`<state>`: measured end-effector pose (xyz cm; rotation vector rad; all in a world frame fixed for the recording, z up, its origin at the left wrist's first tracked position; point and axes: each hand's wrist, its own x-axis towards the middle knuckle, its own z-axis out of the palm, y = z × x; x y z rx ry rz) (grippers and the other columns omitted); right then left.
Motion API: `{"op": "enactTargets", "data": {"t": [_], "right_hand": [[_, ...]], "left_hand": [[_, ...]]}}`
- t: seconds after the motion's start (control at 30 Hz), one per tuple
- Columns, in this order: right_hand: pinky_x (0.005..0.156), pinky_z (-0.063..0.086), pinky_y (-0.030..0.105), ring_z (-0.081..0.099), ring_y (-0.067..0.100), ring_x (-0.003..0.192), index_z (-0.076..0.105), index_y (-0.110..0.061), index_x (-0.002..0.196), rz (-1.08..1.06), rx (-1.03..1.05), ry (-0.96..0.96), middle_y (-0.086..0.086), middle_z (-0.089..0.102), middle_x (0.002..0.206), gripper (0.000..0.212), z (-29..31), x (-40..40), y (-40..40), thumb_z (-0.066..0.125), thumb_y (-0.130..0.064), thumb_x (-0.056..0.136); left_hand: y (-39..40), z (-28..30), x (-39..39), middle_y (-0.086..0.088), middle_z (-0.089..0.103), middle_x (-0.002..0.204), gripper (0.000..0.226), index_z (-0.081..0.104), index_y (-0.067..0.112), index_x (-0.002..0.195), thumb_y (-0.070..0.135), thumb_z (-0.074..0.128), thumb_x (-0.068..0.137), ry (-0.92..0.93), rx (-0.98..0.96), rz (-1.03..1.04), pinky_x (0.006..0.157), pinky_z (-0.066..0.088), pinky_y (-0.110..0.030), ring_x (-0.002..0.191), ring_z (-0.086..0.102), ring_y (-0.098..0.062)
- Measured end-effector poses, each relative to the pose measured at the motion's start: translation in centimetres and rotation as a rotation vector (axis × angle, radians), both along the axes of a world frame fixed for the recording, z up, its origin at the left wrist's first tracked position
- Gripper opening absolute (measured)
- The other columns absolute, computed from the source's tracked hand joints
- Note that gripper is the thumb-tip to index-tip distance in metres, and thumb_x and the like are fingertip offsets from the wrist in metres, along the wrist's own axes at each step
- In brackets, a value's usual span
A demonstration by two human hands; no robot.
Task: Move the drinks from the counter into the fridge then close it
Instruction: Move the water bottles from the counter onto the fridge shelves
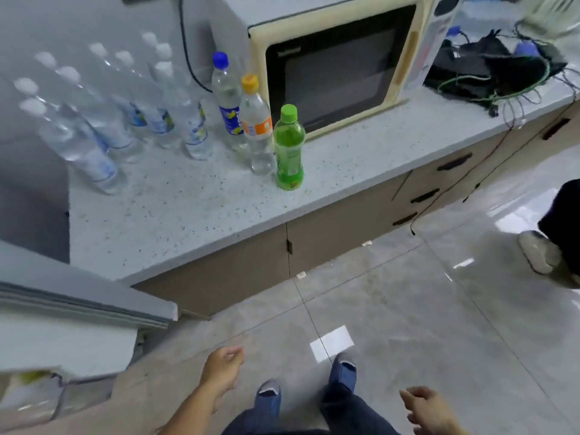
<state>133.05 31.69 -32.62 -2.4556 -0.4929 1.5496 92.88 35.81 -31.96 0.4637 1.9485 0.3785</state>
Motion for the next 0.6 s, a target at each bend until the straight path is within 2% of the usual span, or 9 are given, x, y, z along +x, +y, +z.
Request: {"op": "enactTargets", "data": {"t": [0.13,0.23,0.33,0.47,0.53,0.6], "right_hand": [[0.050,0.036,0.023,0.045,0.021,0.050,0.063,0.001,0.091,0.203,0.084,0.078,0.012,0.052,0.063,0.017,0.4,-1.1,10.0,0.069,-0.015,0.091],[0.051,0.038,0.025,0.048,0.022,0.056,0.063,-0.002,0.095,0.378,0.174,0.178,0.011,0.056,0.071,0.012,2.2,-4.5,16.3,0.066,-0.013,0.092],[0.058,0.045,0.030,0.055,0.020,0.068,0.065,-0.006,0.099,0.585,0.301,0.248,0.007,0.061,0.079,0.011,5.1,-9.2,21.2,0.061,-0.014,0.094],[0.084,0.054,0.039,0.064,0.025,0.086,0.065,-0.013,0.107,0.781,0.493,0.342,0.011,0.067,0.094,0.013,9.3,-16.9,26.4,0.064,-0.017,0.094],[0.082,0.055,0.040,0.063,0.021,0.082,0.065,-0.016,0.106,0.836,0.588,0.398,0.005,0.066,0.088,0.014,11.5,-20.7,28.7,0.066,-0.021,0.093],[0.075,0.055,0.038,0.061,0.015,0.075,0.065,-0.017,0.108,0.878,0.697,0.429,-0.002,0.063,0.083,0.016,13.7,-24.3,30.9,0.065,-0.022,0.094]], "left_hand": [[-0.1,0.8,1.4,-0.011,0.071,0.100,0.014,0.065,0.016,0.102,0.027,0.060,0.094,0.058,0.028,0.200,0.056,0.051,-0.027,0.078,0.064,-0.027],[0.8,1.9,2.5,-0.015,0.069,0.089,0.019,0.067,0.007,0.105,0.021,0.062,0.094,0.085,0.108,0.340,0.051,0.047,-0.028,0.067,0.059,-0.028],[2.6,4.2,3.4,-0.010,0.071,0.091,0.012,0.069,0.013,0.101,0.021,0.065,0.092,0.105,0.231,0.455,0.049,0.051,-0.027,0.076,0.065,-0.024],[6.9,8.4,2.4,0.001,0.069,0.103,0.007,0.065,0.031,0.097,0.025,0.064,0.094,0.119,0.414,0.520,0.061,0.057,-0.024,0.094,0.067,-0.015],[9.3,10.6,1.1,0.005,0.066,0.110,0.009,0.063,0.033,0.104,0.028,0.061,0.096,0.142,0.500,0.522,0.075,0.059,-0.029,0.102,0.065,-0.014],[11.9,12.6,-0.7,0.008,0.063,0.114,0.015,0.061,0.032,0.112,0.029,0.058,0.098,0.160,0.598,0.530,0.075,0.058,-0.024,0.104,0.063,-0.011]]}}
